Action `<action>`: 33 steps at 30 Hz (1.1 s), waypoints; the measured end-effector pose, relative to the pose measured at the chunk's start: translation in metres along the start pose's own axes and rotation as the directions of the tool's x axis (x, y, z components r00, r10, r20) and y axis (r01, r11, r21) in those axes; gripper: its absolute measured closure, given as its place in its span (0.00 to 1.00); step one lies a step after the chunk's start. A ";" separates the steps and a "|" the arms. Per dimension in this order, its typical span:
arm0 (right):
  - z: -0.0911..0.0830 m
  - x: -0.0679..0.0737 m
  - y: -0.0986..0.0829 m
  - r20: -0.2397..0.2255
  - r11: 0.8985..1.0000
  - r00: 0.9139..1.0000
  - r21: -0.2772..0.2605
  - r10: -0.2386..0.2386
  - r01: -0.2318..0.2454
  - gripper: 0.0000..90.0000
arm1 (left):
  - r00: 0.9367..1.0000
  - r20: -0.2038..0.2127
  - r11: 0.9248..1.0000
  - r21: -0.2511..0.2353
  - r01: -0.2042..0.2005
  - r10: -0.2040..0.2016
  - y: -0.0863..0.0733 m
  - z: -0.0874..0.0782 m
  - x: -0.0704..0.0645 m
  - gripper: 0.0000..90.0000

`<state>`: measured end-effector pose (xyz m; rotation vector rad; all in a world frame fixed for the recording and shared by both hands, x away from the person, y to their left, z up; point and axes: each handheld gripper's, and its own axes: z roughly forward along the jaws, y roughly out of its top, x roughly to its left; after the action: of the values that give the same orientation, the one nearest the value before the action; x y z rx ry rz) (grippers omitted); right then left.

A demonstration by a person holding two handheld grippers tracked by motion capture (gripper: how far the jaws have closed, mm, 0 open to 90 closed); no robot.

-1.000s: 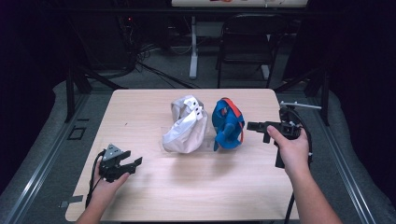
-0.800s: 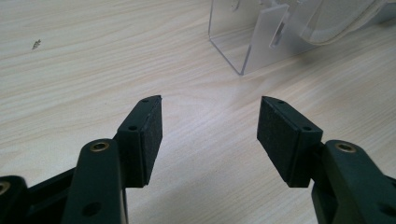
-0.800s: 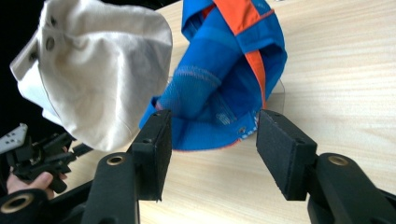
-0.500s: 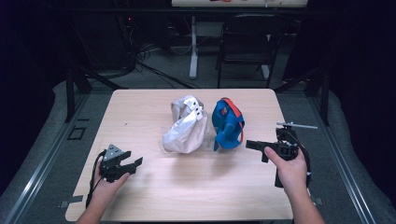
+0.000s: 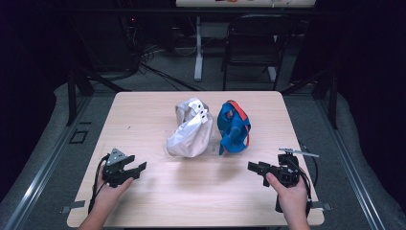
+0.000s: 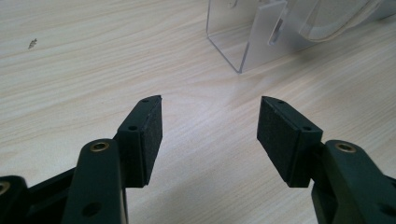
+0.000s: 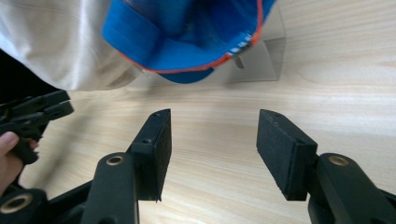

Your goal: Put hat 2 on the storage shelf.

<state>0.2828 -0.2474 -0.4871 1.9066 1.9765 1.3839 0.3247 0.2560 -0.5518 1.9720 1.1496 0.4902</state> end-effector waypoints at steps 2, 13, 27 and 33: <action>0.002 -0.004 -0.006 0.019 1.000 1.000 -0.008 -0.006 0.006 0.51 | 1.000 -0.004 1.000 -0.006 0.002 -0.002 0.000 0.001 0.000 0.46; 0.012 -0.013 -0.034 0.018 0.997 0.998 -0.049 -0.057 0.057 0.51 | 1.000 0.005 1.000 -0.002 -0.002 0.002 -0.001 0.003 -0.001 0.46; 0.036 -0.018 -0.051 0.004 0.997 0.998 -0.057 -0.059 0.059 0.52 | 0.998 0.021 0.999 0.012 -0.053 0.053 -0.002 0.008 -0.004 0.46; 0.042 -0.017 -0.054 0.020 0.995 0.996 -0.044 -0.090 0.091 0.53 | 0.998 0.031 0.998 0.021 -0.055 0.054 -0.004 0.011 -0.004 0.46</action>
<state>0.2701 -0.2293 -0.5543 1.7809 1.9797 1.3710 0.3281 0.2488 -0.5615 2.0272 1.0890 0.4765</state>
